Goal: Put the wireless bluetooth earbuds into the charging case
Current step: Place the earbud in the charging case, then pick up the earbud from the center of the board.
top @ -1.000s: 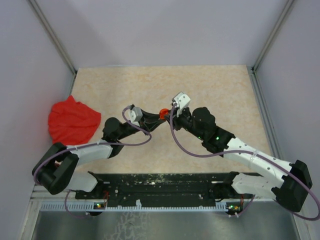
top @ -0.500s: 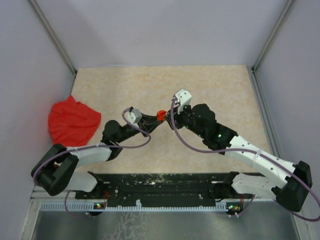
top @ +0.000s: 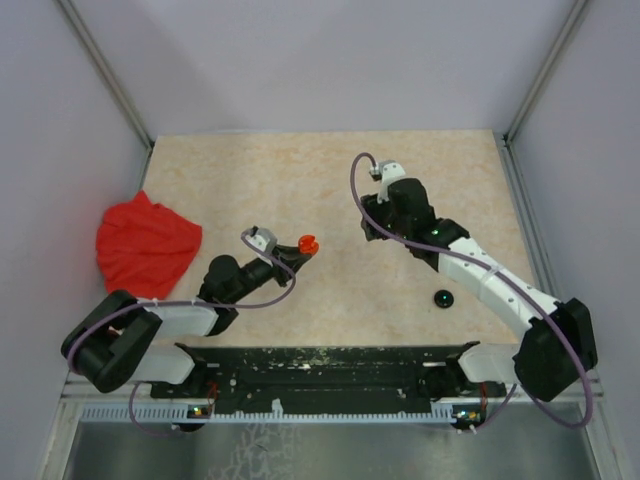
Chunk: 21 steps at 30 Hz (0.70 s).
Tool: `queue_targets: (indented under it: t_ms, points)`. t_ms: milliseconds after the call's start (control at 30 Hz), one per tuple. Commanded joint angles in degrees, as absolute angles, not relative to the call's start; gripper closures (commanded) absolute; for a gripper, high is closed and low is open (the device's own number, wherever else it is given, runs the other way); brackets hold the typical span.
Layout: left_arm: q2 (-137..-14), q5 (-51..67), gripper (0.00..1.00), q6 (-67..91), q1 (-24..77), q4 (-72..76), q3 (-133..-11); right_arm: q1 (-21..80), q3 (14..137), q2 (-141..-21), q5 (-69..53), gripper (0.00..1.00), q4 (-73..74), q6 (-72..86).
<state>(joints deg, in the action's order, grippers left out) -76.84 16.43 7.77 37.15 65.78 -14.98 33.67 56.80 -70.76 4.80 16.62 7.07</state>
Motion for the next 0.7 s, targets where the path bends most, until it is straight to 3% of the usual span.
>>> queue_targets:
  t_ms: [0, 300, 667]
  points:
    - [-75.6, 13.5, 0.99, 9.0, 36.6, 67.2, -13.9, 28.9, 58.1, -74.7, 0.9, 0.47, 16.9, 10.6]
    - [-77.4, 13.6, 0.99, 9.2, 36.6, 68.1, -13.9, 20.5, 61.6, -87.7, 7.7, 0.54, 18.4, 14.0]
    - [-78.3, 13.5, 0.99, 8.5, 36.5, 67.2, -14.5, 19.9, 64.9, -99.9, 12.8, 0.66, 14.3, 19.0]
